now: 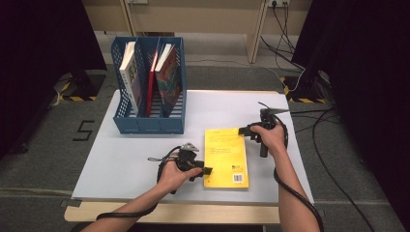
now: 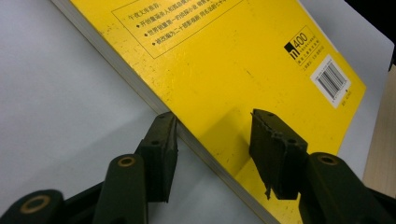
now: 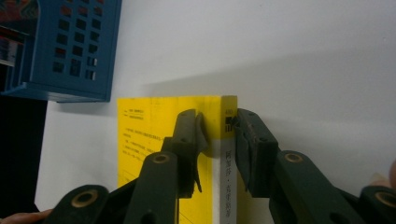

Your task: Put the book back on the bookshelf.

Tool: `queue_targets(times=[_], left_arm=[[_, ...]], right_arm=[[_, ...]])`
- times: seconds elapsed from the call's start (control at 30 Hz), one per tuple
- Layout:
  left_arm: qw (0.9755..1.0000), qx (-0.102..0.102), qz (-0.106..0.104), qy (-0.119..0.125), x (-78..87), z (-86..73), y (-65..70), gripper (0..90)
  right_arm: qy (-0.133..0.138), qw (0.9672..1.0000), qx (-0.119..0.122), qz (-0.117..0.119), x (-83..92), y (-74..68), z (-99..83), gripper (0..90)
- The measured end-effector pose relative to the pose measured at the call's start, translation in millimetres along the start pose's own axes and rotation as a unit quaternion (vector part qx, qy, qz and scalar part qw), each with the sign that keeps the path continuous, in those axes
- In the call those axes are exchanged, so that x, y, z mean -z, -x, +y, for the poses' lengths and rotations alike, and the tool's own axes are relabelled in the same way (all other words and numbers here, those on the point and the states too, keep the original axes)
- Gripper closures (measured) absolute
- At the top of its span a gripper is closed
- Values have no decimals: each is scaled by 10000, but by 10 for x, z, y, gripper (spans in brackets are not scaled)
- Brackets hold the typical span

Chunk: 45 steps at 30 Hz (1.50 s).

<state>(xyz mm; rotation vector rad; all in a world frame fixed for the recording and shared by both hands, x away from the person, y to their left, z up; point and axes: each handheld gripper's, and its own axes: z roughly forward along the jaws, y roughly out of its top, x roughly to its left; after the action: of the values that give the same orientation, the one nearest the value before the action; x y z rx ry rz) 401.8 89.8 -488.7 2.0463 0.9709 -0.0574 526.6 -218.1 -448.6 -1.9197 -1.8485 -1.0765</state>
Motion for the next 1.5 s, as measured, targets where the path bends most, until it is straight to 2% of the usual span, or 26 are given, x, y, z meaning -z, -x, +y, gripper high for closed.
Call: queue_targets(times=[0.2,0.23,0.47,0.63,0.7,0.83,1.03,1.1,1.37,1.47,1.5], left_arm=[[9999,49,-33,-116,2,57,-28,533],[9999,54,-26,-115,-4,68,-34,533],[9999,-4,52,-94,-65,172,-58,537],[9999,-13,92,-142,-105,225,-77,536],[9998,-20,59,-169,-107,221,-91,535],[9998,-25,57,-174,-108,218,-93,534],[9998,-33,53,-210,-109,226,-98,526],[9997,-31,50,-219,-109,228,-101,524],[9998,-14,42,-190,-104,214,-103,521],[9998,-1,24,-195,-104,213,-107,521],[9998,-5,33,-200,-102,212,-105,520]], right_arm=[[36,10000,-37,-13,39,-68,29,736],[76,10000,4,-41,44,-67,35,739],[317,9993,-140,-107,139,-117,78,748],[452,9989,-9,-109,231,-158,90,748],[387,9992,110,-18,262,-173,91,745],[385,9989,242,-87,244,-177,82,743],[403,9987,296,-79,199,-162,83,738],[276,9993,247,-55,206,-183,89,736],[132,9991,404,-34,191,-208,92,731],[156,9990,421,12,185,-216,84,733],[169,9986,502,9,179,-216,81,733]])
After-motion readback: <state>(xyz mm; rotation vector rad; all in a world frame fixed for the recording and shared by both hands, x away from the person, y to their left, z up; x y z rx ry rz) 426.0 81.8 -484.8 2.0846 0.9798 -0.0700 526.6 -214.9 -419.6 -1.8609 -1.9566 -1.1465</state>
